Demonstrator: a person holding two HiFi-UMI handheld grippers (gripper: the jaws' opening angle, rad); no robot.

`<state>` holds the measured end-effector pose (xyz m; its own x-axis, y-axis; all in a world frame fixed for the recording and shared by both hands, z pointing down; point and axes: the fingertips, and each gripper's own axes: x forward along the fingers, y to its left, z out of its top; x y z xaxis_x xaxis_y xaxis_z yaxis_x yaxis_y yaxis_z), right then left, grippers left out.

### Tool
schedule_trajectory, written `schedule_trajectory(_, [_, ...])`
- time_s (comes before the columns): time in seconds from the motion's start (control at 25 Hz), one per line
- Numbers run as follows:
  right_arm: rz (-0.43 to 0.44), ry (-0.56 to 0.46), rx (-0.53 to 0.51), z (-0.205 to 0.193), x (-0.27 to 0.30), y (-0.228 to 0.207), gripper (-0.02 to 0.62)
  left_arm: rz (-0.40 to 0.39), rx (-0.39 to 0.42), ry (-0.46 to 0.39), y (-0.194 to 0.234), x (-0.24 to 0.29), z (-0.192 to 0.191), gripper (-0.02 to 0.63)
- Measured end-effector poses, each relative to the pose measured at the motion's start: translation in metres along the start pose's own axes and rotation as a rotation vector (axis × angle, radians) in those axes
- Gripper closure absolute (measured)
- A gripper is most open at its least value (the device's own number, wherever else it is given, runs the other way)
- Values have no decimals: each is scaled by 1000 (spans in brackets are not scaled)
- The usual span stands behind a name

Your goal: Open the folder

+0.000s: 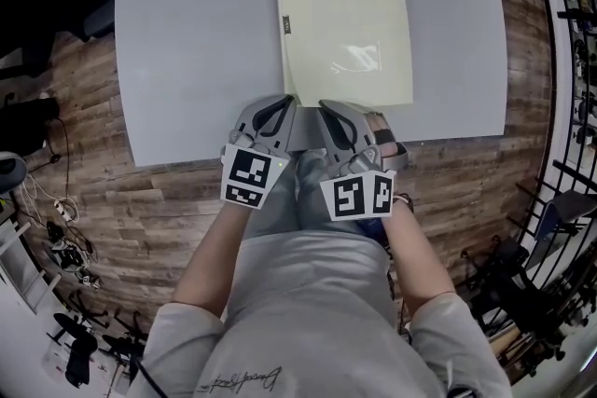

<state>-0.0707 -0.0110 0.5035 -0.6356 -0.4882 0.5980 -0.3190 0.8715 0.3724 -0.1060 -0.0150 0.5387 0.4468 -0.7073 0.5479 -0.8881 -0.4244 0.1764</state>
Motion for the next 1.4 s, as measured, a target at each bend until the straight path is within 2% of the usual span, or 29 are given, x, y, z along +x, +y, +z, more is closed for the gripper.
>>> schedule_trajectory(0.32, [-22, -22, 36, 7, -5, -9, 572, 20, -3, 16, 3, 2, -3, 597])
schedule_trajectory(0.76, [-123, -92, 119, 25, -42, -42, 571, 6, -17, 39, 12, 0, -10, 597])
schedule_trajectory(1.28, [-281, -109, 257, 9, -101, -102, 571, 10, -28, 73, 22, 1, -14, 597])
schedule_trajectory(1.4, [-317, -129, 323, -2, -116, -117, 571, 20, -28, 77, 23, -1, -14, 597])
